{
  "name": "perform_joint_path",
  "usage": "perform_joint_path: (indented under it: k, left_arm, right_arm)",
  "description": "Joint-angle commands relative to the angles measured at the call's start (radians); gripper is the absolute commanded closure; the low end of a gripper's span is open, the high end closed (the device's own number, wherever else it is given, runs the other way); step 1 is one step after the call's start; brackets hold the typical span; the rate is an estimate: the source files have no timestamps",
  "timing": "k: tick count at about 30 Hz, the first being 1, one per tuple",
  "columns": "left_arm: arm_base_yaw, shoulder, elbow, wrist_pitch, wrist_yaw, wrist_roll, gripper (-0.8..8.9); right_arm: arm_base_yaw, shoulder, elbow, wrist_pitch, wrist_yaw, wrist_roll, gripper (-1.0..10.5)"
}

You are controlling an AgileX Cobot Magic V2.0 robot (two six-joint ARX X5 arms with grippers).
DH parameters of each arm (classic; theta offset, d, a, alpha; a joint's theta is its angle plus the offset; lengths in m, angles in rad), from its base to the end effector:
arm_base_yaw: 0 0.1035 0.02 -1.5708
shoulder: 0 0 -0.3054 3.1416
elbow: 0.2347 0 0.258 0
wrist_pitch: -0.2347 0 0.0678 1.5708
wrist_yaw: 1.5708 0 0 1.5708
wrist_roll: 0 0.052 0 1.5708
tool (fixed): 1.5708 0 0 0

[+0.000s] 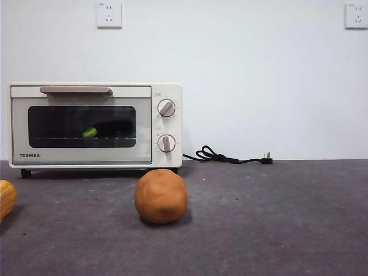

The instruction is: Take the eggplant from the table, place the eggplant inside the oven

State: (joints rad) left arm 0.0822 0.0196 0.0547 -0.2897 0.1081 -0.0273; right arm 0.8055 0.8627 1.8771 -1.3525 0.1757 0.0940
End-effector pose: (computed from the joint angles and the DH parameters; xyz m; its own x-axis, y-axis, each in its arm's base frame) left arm 0.0792 0.0009 0.1482 0.9677 -0.0285 -0.2504 0.0156 0.9984 -0.0536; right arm 0.0171 0.0047 0.5408 0.7695 0.5488 -0.3266 -0.5716 0.8199 0.0308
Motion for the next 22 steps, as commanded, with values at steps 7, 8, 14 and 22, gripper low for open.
perform_joint_path:
  k: [7,8,14,22]
  left_arm:
    - [-0.003,0.0,-0.007,0.006,0.003,-0.007,8.17]
    - [-0.003,0.0,-0.007,0.006,0.003,-0.007,8.17]
    - [-0.003,0.0,-0.007,0.006,0.003,-0.007,8.18]
    - [-0.003,0.0,-0.007,0.006,0.003,-0.007,8.18]
  right_arm:
    - [0.001,-0.001,-0.006,-0.023,0.0,0.0,9.5]
    - [0.001,-0.001,-0.006,-0.023,0.006,-0.024,9.5]
    - [-0.1,-0.006,-0.01,-0.023,0.059,-0.056,9.5]
    - [-0.566,-0.088,-0.077,-0.023,-0.075,-0.121,9.5]
